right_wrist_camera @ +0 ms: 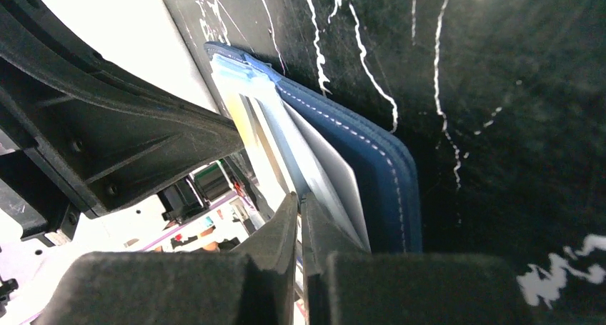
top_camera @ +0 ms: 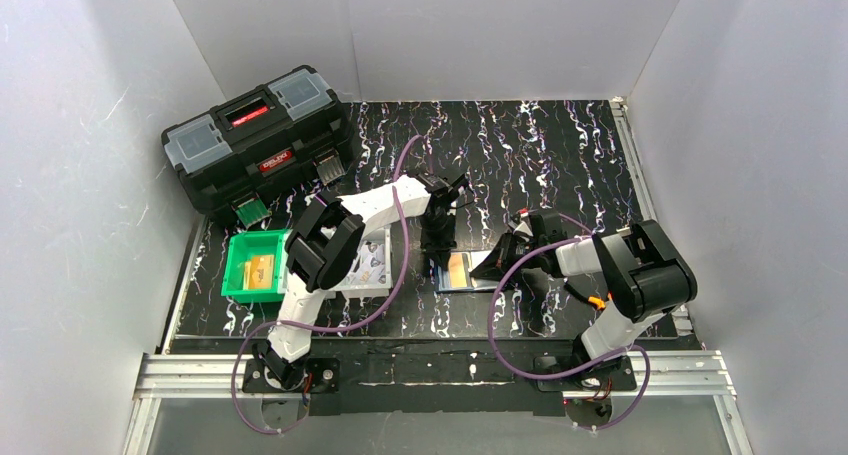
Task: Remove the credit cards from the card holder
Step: Remove the credit card from the card holder.
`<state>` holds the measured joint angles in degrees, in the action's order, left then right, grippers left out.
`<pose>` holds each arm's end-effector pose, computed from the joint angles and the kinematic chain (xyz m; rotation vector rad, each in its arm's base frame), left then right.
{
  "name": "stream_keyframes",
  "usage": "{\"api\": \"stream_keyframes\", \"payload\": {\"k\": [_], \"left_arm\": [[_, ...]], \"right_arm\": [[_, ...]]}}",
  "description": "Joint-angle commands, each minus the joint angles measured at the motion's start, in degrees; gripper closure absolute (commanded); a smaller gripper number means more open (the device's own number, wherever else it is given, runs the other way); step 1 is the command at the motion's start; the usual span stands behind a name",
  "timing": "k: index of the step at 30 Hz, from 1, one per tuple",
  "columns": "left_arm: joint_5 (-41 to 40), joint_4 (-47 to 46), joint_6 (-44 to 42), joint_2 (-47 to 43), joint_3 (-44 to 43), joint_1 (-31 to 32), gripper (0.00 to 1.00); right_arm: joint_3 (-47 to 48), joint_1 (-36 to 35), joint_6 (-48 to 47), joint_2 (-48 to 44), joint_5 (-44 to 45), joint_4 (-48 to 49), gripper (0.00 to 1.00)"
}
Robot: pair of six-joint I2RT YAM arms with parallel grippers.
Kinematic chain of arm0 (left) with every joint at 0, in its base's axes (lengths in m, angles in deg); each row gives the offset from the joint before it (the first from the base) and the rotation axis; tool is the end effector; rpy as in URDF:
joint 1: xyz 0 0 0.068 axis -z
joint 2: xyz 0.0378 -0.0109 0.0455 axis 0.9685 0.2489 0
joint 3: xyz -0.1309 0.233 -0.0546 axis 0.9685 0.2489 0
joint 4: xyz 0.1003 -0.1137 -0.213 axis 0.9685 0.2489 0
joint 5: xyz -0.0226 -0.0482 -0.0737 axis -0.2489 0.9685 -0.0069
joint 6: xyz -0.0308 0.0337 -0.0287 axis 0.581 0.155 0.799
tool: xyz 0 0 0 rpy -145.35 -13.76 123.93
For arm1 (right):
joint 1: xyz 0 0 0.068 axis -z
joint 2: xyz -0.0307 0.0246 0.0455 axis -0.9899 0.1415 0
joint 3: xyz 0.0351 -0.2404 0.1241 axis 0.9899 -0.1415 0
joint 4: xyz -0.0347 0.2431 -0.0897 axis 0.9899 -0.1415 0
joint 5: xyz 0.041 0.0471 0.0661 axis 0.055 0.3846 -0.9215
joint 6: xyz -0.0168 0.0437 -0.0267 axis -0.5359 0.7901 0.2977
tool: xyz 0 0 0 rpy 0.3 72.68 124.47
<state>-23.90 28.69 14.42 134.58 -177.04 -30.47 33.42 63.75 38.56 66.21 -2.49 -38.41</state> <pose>0.2995 -0.3121 0.1645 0.2237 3.0579 -0.5155 0.2357 0.1023 0.0988 0.4347 2.6146 1.4103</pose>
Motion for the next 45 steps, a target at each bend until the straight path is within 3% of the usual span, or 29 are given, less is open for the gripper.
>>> {"api": "stream_keyframes", "payload": {"k": [1,23,27,30,40,45], "left_arm": [[-6.11,0.20,-0.63,5.06,4.10,0.73,1.00],[-6.54,-0.20,-1.60,4.43,6.24,-1.79,1.00],[-6.00,-0.31,-1.73,4.72,5.94,-1.75,1.00],[-5.73,-0.35,-1.88,4.85,5.70,-1.77,1.00],[-4.80,-0.64,-1.73,5.42,5.18,-1.73,1.00],[-5.63,-0.51,-1.46,5.37,5.44,-1.79,1.00]], "right_arm": [[0.98,0.06,-0.36,0.56,0.14,0.44,0.97],[-1.68,1.94,-3.15,-3.96,3.72,-3.05,0.99],[-0.77,1.94,-3.30,-0.61,-0.16,-0.56,0.72],[0.04,1.94,-3.48,1.13,-1.36,0.02,0.64],[2.95,1.94,-3.77,5.86,-3.80,0.57,0.66],[3.55,1.94,-3.82,6.56,-3.95,0.39,0.73]]}}
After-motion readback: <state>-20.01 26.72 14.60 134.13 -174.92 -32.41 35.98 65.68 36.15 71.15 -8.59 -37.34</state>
